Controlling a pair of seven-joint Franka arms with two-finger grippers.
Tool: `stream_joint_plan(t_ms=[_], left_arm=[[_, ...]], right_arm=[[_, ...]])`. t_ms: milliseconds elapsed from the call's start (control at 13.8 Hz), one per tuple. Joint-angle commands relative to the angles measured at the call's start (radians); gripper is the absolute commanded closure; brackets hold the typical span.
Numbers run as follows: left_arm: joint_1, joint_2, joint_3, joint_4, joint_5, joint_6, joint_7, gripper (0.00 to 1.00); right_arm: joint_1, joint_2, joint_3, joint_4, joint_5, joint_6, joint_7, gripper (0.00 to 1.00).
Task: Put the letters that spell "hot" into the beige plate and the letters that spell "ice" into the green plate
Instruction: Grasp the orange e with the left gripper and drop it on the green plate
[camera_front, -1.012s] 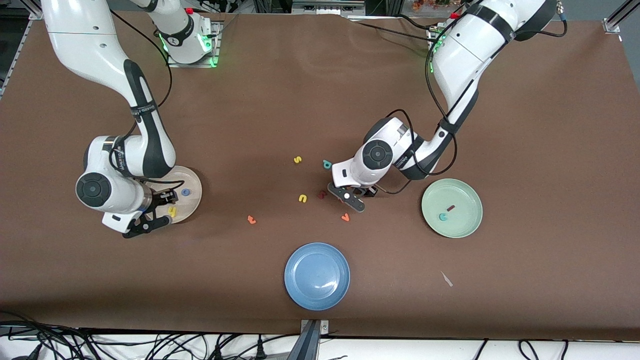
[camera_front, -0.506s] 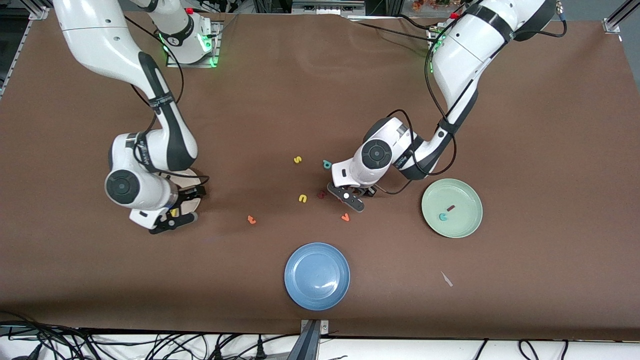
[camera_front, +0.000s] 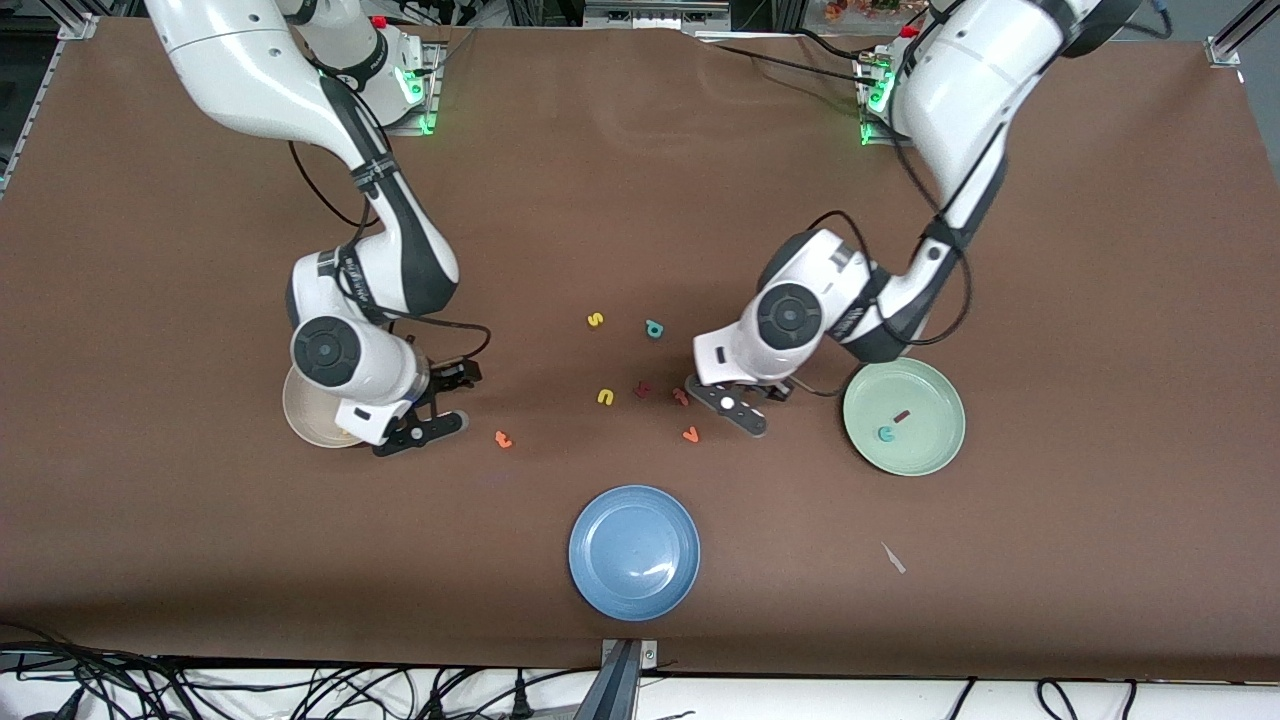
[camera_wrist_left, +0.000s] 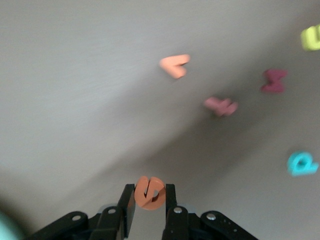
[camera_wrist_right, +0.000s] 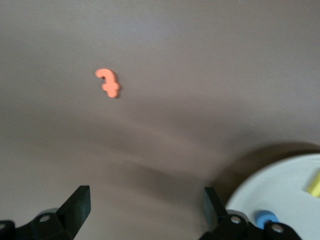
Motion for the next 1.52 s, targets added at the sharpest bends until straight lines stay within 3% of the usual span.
stream_joint_plan(t_ms=[0,434,795,1085,1157,1229,1302,1446], left_arm=[[0.09,-0.076,-0.003,-0.027,0.02,-0.096,0.178,1.0],[0.222,-0.079,0.018,-0.041,0.025,-0.122,0.462,1.0],[0.228,-0.018,0.046,-0.044,0.158,-0.095,0.484,1.0],[0.24,0.004,0.046,-0.113,0.224,0.007,0.461,1.0],[0.242,0.004,0.046,-0.122,0.224,0.016,0.447,0.7],[0.256,0.001,0.044,-0.122,0.22,0.016,0.435,0.23],[0.26,-0.005,0.04,-0.122,0.22,0.005,0.441,0.0],[0.26,-0.031,0.034,-0.11,0.218,-0.037,0.447,0.0]], right_arm=[[0.01,0.039,0.004,0.014,-0.001,0.063,0.003,0.0],[0.047,0.125,0.003,0.089,-0.028,0.147,-0.007,0.0],[0.053,0.183,0.003,0.162,-0.03,0.151,-0.018,0.0],[0.055,0.218,0.003,0.196,-0.03,0.177,-0.015,0.01],[0.055,0.223,0.003,0.196,-0.028,0.18,-0.017,0.02],[0.055,0.229,0.003,0.199,-0.03,0.182,-0.017,0.05],[0.055,0.232,0.003,0.207,-0.03,0.182,-0.018,0.05],[0.055,0.24,0.003,0.213,-0.03,0.182,-0.018,0.12]])
